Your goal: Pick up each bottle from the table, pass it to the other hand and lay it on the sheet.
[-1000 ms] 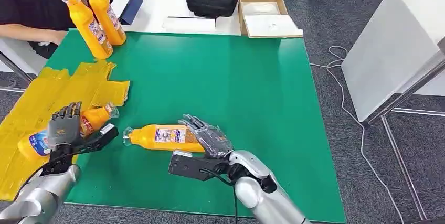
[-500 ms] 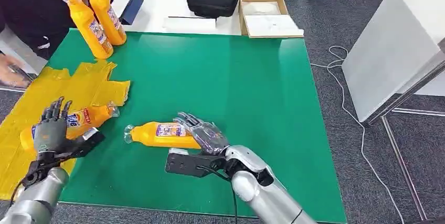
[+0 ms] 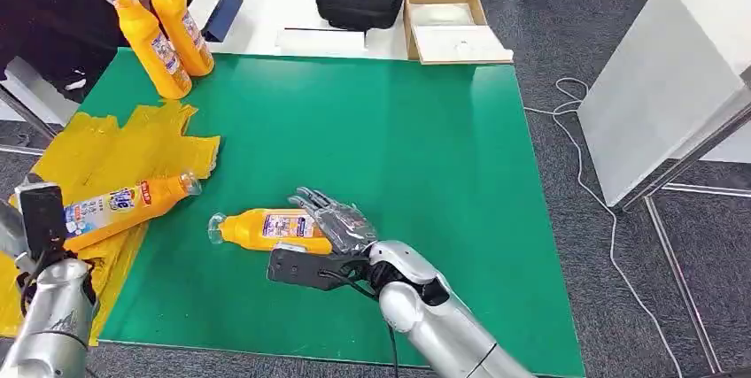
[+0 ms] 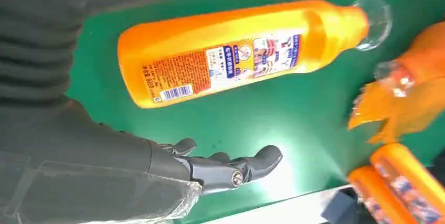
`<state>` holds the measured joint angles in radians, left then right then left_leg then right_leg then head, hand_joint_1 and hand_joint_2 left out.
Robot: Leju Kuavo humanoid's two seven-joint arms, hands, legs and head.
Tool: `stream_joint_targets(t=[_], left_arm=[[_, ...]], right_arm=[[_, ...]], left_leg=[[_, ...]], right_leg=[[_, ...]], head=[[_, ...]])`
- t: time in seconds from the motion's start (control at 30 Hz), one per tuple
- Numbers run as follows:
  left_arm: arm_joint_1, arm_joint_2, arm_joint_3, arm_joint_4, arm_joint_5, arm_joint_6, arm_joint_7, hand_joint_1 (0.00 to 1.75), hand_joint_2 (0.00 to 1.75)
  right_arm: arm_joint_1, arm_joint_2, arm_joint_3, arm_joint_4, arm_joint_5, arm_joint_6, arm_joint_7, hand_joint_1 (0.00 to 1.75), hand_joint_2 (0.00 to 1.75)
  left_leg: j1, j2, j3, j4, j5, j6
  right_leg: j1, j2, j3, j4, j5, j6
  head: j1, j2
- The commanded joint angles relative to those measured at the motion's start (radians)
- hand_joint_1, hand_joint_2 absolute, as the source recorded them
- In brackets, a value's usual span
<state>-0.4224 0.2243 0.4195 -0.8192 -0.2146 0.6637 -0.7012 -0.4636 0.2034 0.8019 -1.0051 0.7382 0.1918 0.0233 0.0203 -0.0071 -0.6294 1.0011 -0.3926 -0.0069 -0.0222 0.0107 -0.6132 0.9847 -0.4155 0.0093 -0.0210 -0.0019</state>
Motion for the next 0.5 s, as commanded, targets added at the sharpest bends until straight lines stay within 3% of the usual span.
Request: stream_joint_targets(t=[0.03, 0.5], left_arm=[[0.008, -0.053, -0.201, -0.263, 0.04, -0.003, 0.003, 0.0, 0.0], [-0.085, -0.058, -0.26, -0.181, 0.072, 0.005, 0.003, 0.0, 0.0]], right_arm=[[-0.097, 0.066, 0.0, 0.314, 0.054, -0.062, 0.036, 0.0, 1.75], [-0.177, 0.144, 0.003, 0.51, 0.074, -0.074, 0.026, 0.0, 1.75]], left_leg=[[0.0, -0.003, 0.002, 0.0, 0.0, 0.001], [0.0, -0.003, 0.002, 0.001, 0.0, 0.0]], right_leg=[[0.001, -0.004, 0.004, -0.001, -0.001, -0.001], [0.0, -0.005, 0.005, 0.001, -0.001, -0.001]], head=[[0.0, 0.0], [0.0, 0.0]])
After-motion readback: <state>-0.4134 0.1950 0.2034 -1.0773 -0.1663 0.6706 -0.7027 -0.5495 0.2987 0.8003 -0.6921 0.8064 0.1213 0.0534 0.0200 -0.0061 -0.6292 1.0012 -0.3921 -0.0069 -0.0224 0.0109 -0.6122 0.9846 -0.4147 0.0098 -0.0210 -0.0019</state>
